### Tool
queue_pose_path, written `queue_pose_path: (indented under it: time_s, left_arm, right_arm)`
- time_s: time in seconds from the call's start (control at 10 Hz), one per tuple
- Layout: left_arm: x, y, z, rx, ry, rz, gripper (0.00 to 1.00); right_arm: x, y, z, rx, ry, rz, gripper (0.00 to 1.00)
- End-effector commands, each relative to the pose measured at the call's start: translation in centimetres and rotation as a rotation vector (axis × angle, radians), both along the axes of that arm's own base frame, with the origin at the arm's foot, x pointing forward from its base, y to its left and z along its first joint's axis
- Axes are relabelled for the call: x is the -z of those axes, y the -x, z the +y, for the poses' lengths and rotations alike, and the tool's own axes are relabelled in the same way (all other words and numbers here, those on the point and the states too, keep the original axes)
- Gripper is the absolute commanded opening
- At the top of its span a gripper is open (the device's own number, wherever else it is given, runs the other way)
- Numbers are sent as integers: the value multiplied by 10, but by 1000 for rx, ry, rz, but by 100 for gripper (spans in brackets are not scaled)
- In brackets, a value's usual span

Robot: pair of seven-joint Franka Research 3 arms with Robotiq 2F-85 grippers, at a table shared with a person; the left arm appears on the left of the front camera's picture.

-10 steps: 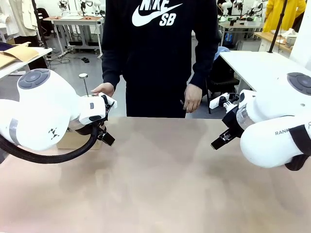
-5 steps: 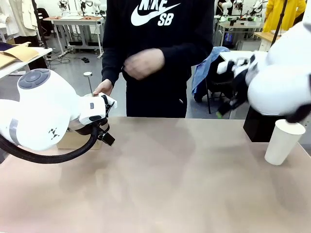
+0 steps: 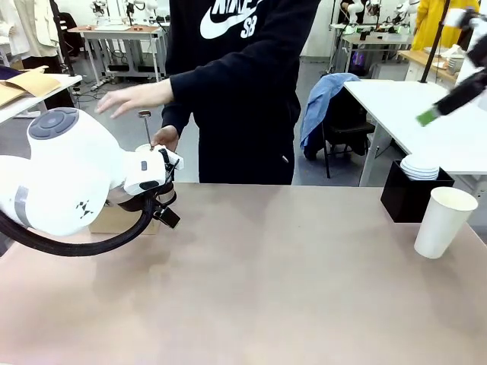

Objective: Pour a drink into a cup and package it in a carrier.
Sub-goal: Pick up the 600 ml Paper Cup and place it in the middle top area of the table.

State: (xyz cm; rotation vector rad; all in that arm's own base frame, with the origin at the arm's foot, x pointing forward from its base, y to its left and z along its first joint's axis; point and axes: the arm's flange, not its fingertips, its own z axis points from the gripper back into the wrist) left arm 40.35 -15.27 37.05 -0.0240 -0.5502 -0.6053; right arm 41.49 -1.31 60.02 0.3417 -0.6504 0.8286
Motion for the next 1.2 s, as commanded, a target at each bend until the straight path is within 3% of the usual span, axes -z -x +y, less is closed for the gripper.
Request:
queue_pose_path:
  time_s: [0.0,0.2,0.4,0.7,0.8,0.9,1.1]
  left_arm:
    - [0,0,1,-1,0,0,100]
    - [0,0,1,-1,0,0,100]
    - [0,0,1,-1,0,0,100]
    - [0,0,1,-1,0,0,100]
    - [0,0,1,-1,0,0,100]
    - [0,0,1,-1,0,0,100]
    - [0,0,1,-1,0,0,100]
  right_arm:
    - [25,21,-61,-140,-90,-42,100]
    - [61,52,-123,-183,-201,-137,100]
    - [117,69,-191,-213,-360,-259,100]
    - [192,54,-237,-272,-512,-327,100]
    - [202,46,-244,-270,-583,-335,100]
    - [178,93,-225,-197,-464,-347,100]
    - [178,93,-225,-197,-464,-347,100]
